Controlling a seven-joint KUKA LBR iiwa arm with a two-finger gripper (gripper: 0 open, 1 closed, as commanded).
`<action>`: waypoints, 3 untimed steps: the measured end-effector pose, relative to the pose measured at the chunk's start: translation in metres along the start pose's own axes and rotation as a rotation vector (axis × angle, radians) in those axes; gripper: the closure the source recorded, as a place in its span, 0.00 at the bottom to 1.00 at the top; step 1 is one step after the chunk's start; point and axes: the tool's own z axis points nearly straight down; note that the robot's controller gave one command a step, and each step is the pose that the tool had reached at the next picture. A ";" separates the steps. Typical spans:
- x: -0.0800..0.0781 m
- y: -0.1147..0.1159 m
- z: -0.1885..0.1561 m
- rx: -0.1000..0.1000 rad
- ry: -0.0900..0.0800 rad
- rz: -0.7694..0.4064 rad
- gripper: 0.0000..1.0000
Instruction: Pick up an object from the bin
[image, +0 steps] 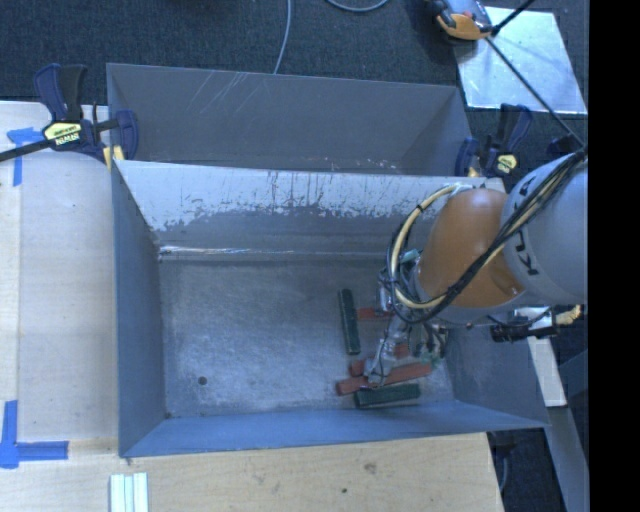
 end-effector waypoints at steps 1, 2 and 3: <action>0.002 0.000 0.001 0.001 0.002 0.001 0.00; -0.065 -0.013 -0.004 -0.001 0.003 0.195 1.00; -0.064 -0.015 -0.001 0.003 0.007 0.195 0.00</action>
Offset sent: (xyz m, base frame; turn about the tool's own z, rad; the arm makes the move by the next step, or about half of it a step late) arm 0.0559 -0.0320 0.0005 0.1978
